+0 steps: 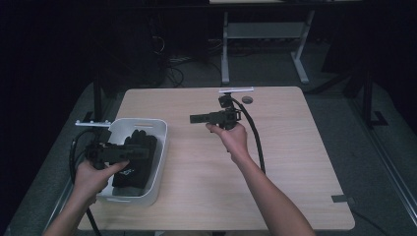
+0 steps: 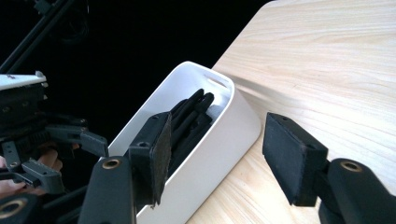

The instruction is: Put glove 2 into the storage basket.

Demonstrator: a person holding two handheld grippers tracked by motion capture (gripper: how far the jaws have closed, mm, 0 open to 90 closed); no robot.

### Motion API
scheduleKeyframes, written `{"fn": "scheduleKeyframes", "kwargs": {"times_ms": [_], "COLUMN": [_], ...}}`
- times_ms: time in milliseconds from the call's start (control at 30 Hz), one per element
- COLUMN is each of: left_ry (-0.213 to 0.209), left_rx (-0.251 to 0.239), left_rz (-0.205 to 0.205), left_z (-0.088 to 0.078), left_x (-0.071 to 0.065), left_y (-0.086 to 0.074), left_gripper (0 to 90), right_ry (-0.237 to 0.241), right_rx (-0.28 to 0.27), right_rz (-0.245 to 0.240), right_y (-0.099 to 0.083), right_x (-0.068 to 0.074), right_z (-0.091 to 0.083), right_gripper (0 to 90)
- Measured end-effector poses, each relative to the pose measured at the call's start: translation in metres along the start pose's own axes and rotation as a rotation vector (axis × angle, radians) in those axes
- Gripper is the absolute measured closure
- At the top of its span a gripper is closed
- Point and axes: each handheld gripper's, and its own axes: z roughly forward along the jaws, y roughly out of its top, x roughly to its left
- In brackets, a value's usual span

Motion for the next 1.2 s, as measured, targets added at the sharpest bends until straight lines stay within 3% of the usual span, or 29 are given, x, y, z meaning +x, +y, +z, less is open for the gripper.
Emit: {"fn": "scheduleKeyframes", "kwargs": {"times_ms": [533, 1200], "left_ry": [-0.031, -0.065], "left_rx": [0.045, 0.068], "left_rz": [0.044, 0.076], "left_z": [0.026, 0.055], "left_x": [-0.017, -0.036], "left_y": [0.009, 0.014], "left_gripper": [35.9, 33.2], "right_ry": [-0.048, -0.071], "right_rx": [-0.035, -0.054], "right_rz": [0.033, 0.064], "right_y": [-0.014, -0.033], "right_x": [-0.021, -0.038], "right_z": [-0.04, -0.072], "right_gripper": [40.7, 39.8]}}
